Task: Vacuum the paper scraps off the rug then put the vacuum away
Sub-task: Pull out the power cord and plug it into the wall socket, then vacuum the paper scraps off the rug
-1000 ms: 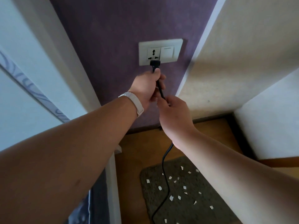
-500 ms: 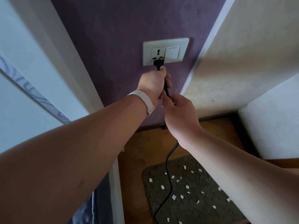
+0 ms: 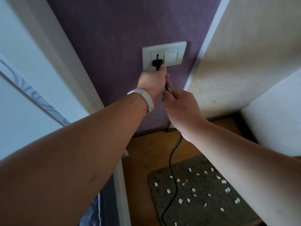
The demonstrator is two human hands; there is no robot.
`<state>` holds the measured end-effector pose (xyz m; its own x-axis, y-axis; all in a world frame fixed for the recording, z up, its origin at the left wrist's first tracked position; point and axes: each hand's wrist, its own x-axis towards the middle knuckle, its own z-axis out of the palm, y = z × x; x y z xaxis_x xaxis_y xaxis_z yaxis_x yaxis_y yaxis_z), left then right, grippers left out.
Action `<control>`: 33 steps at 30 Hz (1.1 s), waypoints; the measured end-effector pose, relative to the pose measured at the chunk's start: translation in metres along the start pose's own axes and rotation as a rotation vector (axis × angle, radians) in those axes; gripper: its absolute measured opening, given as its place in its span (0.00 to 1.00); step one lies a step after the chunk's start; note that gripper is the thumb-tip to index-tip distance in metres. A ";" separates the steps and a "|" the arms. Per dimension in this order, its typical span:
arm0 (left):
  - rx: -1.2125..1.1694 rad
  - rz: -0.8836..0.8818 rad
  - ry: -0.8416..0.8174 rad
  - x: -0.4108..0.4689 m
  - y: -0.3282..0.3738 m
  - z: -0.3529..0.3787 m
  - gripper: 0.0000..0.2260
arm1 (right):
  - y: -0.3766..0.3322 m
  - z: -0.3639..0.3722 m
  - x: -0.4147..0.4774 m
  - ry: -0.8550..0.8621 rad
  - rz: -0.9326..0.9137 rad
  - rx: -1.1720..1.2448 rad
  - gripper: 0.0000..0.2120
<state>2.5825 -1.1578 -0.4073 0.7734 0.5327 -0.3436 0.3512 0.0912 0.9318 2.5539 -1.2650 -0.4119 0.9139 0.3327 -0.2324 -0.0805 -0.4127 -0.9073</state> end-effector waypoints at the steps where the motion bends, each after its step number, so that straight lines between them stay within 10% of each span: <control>1: 0.041 0.023 -0.032 -0.002 -0.001 -0.005 0.14 | 0.001 -0.002 -0.001 -0.008 0.010 -0.002 0.18; 9: 0.459 0.193 -0.157 -0.048 -0.033 -0.034 0.18 | 0.019 -0.013 -0.026 -0.101 0.005 -0.210 0.09; 17: 0.994 0.314 -0.181 -0.113 -0.096 -0.054 0.26 | 0.058 -0.060 -0.068 -0.233 -0.160 -0.749 0.25; 33: 1.204 0.175 -0.131 -0.323 -0.152 -0.001 0.27 | 0.146 -0.183 -0.211 -0.406 -0.268 -0.934 0.26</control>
<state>2.2788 -1.3429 -0.4382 0.8821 0.3646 -0.2983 0.4473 -0.8468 0.2879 2.4221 -1.5507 -0.4308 0.6410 0.6972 -0.3210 0.6007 -0.7160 -0.3556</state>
